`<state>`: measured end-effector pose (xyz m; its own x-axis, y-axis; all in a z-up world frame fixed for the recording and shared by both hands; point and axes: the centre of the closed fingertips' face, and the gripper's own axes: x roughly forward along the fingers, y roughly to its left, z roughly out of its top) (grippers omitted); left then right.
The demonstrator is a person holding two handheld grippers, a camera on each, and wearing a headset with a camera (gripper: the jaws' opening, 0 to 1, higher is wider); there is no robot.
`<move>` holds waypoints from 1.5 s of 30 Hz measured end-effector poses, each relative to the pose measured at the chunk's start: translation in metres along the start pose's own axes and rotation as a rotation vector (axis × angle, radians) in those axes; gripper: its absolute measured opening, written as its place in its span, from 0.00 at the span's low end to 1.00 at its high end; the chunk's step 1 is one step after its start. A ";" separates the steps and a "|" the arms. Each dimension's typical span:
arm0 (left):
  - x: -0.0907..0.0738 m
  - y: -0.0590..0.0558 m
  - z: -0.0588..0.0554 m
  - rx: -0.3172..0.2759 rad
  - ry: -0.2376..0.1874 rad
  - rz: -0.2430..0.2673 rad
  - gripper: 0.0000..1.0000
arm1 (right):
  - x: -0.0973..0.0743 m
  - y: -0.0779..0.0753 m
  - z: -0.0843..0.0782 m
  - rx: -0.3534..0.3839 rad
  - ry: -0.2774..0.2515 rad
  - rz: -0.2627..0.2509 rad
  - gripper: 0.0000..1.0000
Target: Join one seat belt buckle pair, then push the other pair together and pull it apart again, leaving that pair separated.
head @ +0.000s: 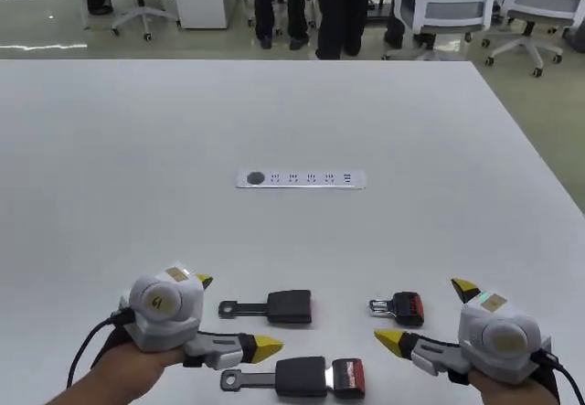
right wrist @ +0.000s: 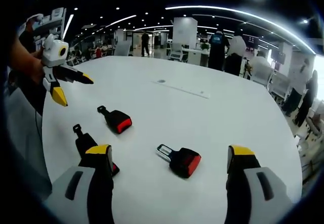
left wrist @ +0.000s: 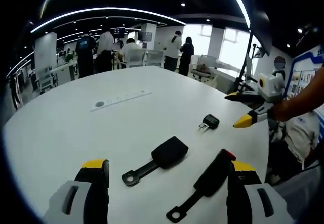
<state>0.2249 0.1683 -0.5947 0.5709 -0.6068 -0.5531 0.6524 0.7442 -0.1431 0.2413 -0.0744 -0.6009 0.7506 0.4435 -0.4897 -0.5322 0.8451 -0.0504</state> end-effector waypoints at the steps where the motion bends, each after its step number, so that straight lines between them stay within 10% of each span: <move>1: -0.004 0.000 -0.001 -0.003 -0.002 0.005 1.00 | -0.002 0.003 0.000 -0.003 -0.001 -0.002 0.94; 45: -0.105 -0.018 -0.039 -0.081 -0.133 0.121 1.00 | -0.079 0.051 -0.028 0.002 -0.025 -0.001 0.99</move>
<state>0.1343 0.2294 -0.5659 0.7070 -0.5391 -0.4578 0.5361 0.8307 -0.1503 0.1441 -0.0743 -0.5893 0.7610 0.4499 -0.4675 -0.5305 0.8462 -0.0492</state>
